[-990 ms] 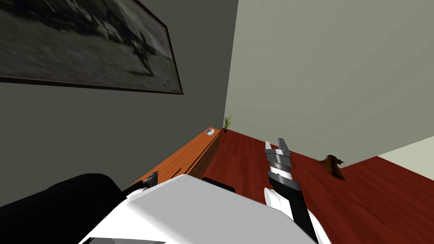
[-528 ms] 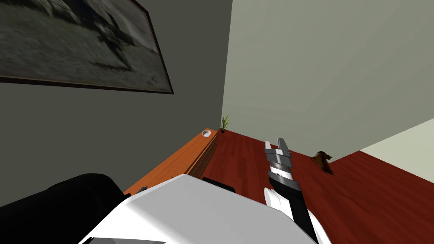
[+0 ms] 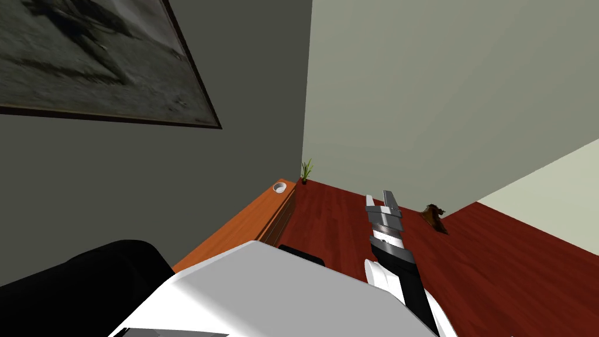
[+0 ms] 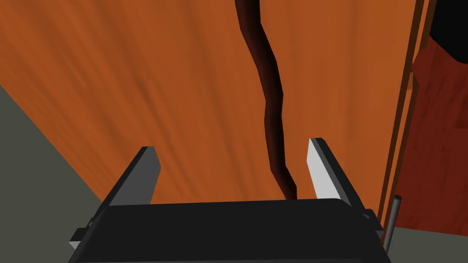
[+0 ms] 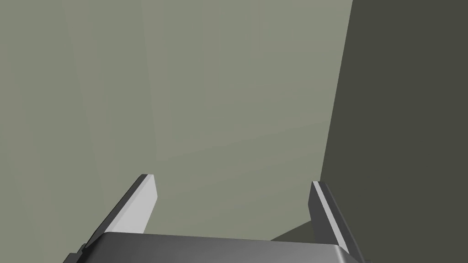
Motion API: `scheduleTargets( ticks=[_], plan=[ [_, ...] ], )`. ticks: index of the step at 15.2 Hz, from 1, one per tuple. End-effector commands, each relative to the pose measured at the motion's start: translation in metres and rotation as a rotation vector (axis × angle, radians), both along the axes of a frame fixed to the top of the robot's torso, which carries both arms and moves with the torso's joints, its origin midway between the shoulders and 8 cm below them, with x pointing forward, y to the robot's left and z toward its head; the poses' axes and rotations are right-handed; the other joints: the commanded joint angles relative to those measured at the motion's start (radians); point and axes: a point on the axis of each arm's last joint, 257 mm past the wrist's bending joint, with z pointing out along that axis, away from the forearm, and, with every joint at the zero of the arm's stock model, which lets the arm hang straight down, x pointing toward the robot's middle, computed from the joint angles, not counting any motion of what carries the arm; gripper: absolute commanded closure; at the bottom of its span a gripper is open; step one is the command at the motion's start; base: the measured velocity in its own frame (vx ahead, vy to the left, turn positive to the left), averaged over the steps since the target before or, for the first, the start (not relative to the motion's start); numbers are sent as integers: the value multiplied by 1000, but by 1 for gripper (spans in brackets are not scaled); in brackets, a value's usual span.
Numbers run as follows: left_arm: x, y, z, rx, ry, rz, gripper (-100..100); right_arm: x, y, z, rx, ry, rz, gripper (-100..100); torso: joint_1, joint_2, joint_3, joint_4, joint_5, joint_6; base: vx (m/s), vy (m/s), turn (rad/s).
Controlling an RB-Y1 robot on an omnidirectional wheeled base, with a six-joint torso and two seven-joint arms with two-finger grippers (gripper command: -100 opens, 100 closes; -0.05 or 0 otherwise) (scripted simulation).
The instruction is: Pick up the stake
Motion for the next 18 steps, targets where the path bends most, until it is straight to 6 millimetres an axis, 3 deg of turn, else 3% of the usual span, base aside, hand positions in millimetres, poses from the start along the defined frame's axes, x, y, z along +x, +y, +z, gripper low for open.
scheduleTargets(
  ticks=[1,2,9,10,11,15,16,17,18],
  plan=[
    [-22,-9,-3,-46,22,70,-100,0,0,0,0,0,0,0,0,0,0,0,0,0,124,-1,-84],
    [-22,-9,-3,-46,22,70,-100,0,0,0,0,0,0,0,0,0,0,0,0,0,108,1,-64],
    [-71,-36,-10,-148,60,235,-100,0,0,0,0,0,0,0,0,3,2,1,0,0,90,8,-74],
    [-64,-32,-11,-134,55,212,-100,0,0,0,0,0,0,0,0,3,2,1,0,0,49,1,-18],
    [-58,-42,-23,-140,54,212,-100,0,0,0,0,0,0,0,-1,5,2,1,0,0,-2,37,50],
    [-46,-57,-39,-143,50,201,-100,0,0,0,0,0,0,0,5,12,7,3,1,0,-41,84,41],
    [-49,-53,-33,-144,52,205,-100,0,0,0,0,0,0,0,6,13,7,3,1,0,-25,51,0],
    [-48,-55,-35,-147,51,205,100,0,0,0,0,0,0,0,7,13,8,3,2,-1,-6,8,-6],
    [-48,-57,-35,-150,52,206,100,0,0,0,0,0,0,0,9,13,8,3,3,-1,0,0,0]
  ],
)
